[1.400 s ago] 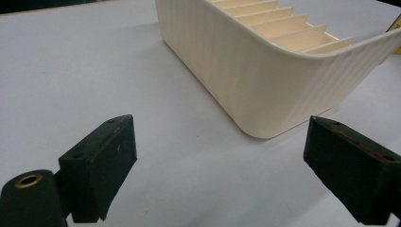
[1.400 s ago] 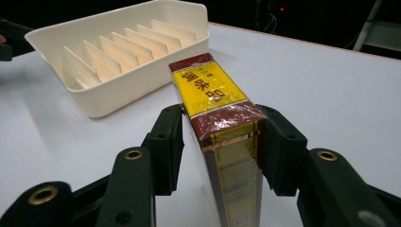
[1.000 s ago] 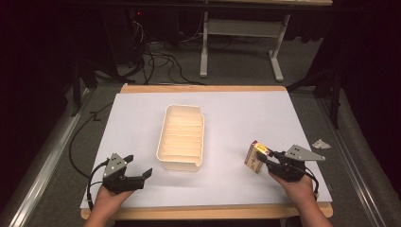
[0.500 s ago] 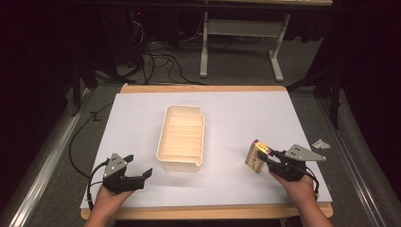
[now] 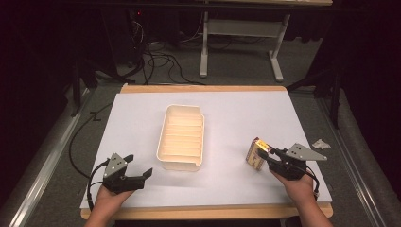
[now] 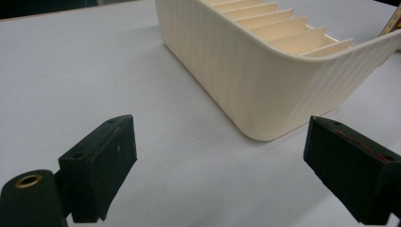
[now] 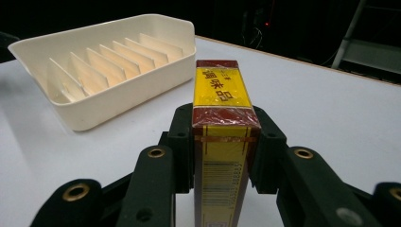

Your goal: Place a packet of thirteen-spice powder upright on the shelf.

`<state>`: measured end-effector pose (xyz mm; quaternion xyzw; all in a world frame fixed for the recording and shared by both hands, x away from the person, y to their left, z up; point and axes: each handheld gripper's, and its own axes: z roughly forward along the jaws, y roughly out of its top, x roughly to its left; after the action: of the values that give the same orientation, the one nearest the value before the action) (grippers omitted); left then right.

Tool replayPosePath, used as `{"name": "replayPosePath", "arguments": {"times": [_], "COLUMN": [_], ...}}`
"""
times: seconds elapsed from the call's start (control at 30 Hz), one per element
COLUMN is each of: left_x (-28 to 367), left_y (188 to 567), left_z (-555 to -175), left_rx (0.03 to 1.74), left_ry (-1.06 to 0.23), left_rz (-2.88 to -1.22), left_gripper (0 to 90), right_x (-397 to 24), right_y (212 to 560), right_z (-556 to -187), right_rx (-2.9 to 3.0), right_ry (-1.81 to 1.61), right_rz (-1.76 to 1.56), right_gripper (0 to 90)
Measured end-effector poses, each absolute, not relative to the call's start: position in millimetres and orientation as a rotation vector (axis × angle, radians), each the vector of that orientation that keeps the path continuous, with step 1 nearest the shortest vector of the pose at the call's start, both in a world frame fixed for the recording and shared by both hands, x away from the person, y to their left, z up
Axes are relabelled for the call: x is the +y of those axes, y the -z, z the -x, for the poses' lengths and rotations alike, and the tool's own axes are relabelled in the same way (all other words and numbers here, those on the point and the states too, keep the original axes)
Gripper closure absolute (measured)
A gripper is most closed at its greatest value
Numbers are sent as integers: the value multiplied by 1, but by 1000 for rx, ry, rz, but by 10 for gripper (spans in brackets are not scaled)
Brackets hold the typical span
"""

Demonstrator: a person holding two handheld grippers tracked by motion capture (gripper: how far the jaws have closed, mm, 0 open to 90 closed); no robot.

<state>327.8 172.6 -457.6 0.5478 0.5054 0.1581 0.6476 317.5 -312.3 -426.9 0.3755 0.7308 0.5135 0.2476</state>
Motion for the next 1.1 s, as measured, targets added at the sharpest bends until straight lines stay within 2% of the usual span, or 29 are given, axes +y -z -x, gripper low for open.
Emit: {"name": "replayPosePath", "arguments": {"times": [0.53, 1.1], "left_x": [173, 176], "left_y": [458, 457], "left_z": [-328, -328], "left_rx": [1152, 1152], "left_ry": [-359, -356], "left_rz": [-1241, -1237], "left_gripper": [110, 110], "right_x": [-308, -283], "right_y": [416, 405], "right_z": [-328, -348], "right_rx": [1969, 2012], "right_ry": [-1406, -1431], "right_rz": [-989, -921], "right_gripper": [687, 687]}}
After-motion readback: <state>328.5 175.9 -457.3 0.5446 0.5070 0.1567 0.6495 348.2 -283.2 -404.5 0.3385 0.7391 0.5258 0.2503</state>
